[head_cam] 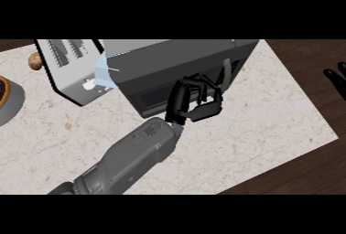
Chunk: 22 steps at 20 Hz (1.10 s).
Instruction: Pick up the milk, place it into the microwave and close the microwave
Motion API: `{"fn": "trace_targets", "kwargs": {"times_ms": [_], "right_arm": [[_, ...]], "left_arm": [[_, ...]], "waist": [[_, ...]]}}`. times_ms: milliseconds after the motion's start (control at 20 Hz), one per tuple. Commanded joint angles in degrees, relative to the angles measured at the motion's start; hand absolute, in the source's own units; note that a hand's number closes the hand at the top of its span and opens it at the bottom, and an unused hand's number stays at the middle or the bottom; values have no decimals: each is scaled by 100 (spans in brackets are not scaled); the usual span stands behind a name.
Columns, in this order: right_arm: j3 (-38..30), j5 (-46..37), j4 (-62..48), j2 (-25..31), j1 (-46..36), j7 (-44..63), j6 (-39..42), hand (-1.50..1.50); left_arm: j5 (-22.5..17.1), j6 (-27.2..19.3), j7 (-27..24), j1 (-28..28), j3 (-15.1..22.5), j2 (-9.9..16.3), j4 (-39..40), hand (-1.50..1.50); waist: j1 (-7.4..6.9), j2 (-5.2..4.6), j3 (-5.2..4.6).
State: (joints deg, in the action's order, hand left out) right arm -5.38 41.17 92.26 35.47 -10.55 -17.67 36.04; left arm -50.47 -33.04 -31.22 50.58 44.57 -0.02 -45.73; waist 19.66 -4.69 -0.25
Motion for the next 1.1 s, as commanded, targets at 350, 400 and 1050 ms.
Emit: {"fn": "trace_targets", "kwargs": {"times_ms": [350,400,1050], "right_arm": [[-84,314,40,206,-98,243,4,-150],[-115,357,57,215,-149,239,-8,-150],[-56,731,80,340,-270,466,123,-150]], "left_arm": [[-331,79,-306,441,-188,2,478,150],[-359,120,-330,424,-154,2,491,150],[-649,140,-632,485,5,2,608,150]], "waist": [[118,-59,-2],[90,-52,-2],[91,-96,12]]}}
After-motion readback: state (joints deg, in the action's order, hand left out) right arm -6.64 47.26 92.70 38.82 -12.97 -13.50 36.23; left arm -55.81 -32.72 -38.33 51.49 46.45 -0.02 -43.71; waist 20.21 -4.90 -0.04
